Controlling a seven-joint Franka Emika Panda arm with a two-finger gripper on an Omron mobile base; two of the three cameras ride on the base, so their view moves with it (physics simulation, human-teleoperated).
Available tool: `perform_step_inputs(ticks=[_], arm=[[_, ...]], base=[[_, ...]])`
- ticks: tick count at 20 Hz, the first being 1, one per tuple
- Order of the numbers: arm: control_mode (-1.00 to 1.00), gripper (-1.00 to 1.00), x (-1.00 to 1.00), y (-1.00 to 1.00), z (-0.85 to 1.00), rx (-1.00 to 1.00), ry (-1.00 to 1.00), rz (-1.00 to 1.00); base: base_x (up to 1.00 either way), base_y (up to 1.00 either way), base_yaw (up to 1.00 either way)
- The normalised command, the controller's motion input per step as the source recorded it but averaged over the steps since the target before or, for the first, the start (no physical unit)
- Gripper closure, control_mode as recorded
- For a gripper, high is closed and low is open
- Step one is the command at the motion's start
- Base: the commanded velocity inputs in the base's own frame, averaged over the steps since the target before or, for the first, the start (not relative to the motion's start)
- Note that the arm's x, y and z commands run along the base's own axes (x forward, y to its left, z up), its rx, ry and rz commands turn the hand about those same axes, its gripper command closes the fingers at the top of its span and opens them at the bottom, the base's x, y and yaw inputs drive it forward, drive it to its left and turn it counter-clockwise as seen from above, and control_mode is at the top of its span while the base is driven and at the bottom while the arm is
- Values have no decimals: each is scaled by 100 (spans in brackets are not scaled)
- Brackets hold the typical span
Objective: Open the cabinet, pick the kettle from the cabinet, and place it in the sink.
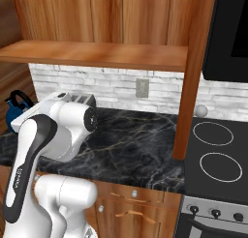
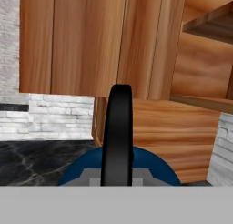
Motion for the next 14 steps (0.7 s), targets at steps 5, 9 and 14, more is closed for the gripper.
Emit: perform_step_inputs(ticks=[5, 9, 14], arm=[[100, 100, 0, 0, 0, 0, 0, 0], [100, 100, 0, 0, 0, 0, 0, 0], [100, 100, 0, 0, 0, 0, 0, 0]], base=[[-45, 0, 0], [-47, 0, 0], [-41, 0, 0]])
